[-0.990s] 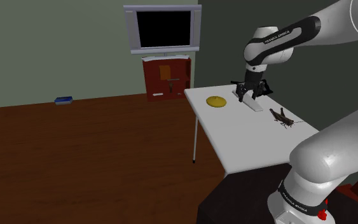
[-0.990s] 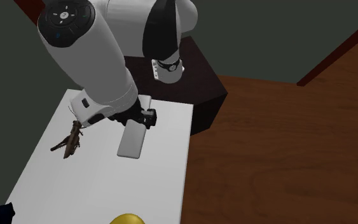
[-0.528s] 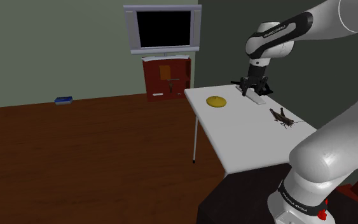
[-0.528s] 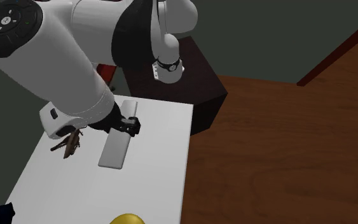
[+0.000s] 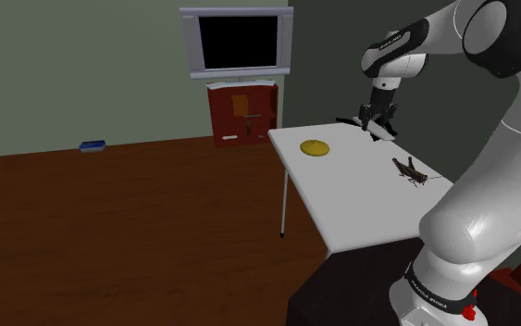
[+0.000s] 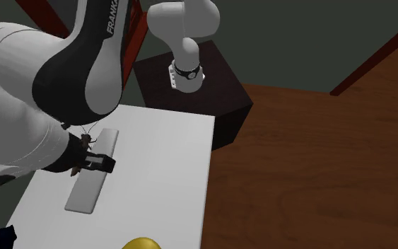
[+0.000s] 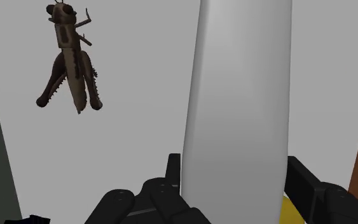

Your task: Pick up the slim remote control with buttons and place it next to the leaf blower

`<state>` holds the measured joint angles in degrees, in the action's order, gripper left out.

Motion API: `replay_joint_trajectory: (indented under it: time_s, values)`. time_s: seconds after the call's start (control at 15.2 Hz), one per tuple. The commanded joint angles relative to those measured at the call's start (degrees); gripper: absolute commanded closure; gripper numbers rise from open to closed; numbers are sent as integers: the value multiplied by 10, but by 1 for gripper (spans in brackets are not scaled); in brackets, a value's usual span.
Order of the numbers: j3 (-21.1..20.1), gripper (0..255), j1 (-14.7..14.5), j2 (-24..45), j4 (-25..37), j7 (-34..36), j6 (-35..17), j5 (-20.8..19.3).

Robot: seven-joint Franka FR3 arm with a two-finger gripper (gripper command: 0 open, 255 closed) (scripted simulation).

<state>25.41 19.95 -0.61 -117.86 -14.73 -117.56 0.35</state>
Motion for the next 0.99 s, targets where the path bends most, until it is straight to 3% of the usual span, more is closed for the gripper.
replay_joint_trajectory:
  time_s: [0.0,0.33,0.66,0.92]
  values:
    - [11,255,11,44,51,-32,12,22]
    - [25,255,52,154,184,-100,49,77]
    - [22,255,118,280,359,-151,111,131]
    - [18,255,118,286,336,-154,83,134]
